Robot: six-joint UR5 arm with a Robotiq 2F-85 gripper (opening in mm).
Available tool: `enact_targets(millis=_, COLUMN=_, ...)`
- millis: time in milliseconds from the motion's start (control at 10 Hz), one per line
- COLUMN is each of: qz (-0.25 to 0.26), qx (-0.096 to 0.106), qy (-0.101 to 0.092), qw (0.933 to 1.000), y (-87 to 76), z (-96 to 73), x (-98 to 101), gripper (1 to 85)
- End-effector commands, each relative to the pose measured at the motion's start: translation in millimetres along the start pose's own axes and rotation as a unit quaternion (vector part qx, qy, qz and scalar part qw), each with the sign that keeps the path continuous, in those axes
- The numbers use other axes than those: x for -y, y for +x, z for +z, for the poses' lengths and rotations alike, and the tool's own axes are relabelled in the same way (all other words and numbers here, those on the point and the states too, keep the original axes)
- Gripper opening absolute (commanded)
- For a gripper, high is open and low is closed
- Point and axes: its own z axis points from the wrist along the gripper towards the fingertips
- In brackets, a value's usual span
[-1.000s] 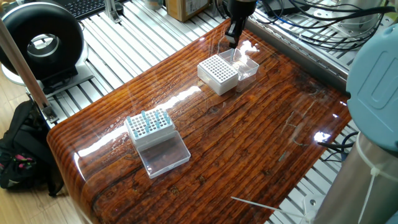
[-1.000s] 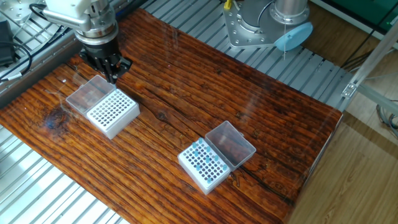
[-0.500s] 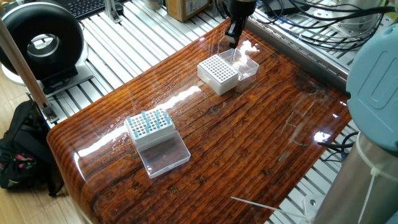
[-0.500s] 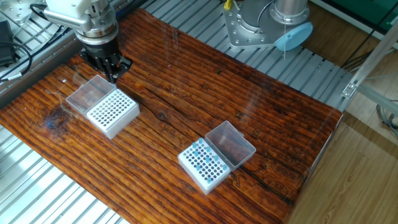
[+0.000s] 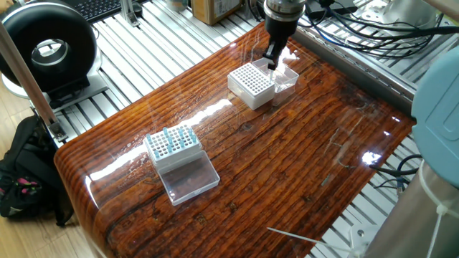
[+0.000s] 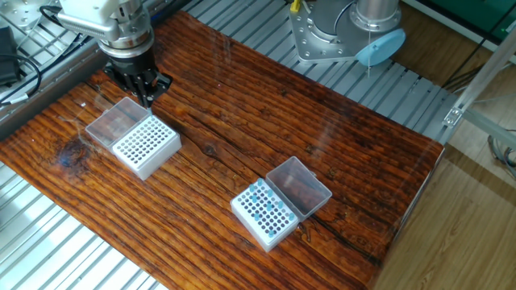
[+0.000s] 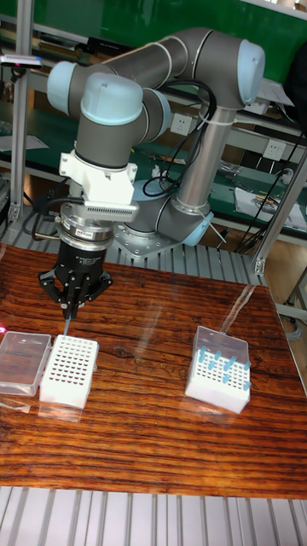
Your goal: Transfer all medium pipette tips from one holder to another
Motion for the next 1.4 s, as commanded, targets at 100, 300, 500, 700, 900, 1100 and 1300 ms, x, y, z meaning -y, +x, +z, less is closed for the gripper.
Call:
enact_targets(millis=100, qz=-0.004, qx=0.004, qy=-0.011, qw=0.9999, y=-1.7, z=-0.6, x=-4.6, gripper=10.7)
enact_targets(millis=300, qz=-0.007, qx=0.002, qy=-0.012, qw=0.9999, y=-0.6, z=-0.5, x=-4.9, gripper=12.0)
enact_targets(millis=500, qz=-0.010, qx=0.000, qy=-0.013, qw=0.9999, y=0.4, z=-0.4, x=-5.7, gripper=13.7)
enact_targets(millis=700, qz=-0.009, qx=-0.001, qy=-0.016, qw=0.9998, y=1.1, z=-0.5, x=-7.3, gripper=17.3)
enact_targets(millis=900, qz=-0.011, qx=0.000, qy=-0.017, qw=0.9998, y=0.3, z=-0.6, x=-7.8, gripper=19.0)
enact_targets(millis=1100, qz=-0.014, qx=0.005, qy=-0.016, qw=0.9998, y=-2.1, z=-0.7, x=-7.0, gripper=20.3)
enact_targets(millis=1300, qz=-0.015, qx=0.005, qy=-0.016, qw=0.9997, y=-3.0, z=-1.1, x=-7.6, gripper=21.7)
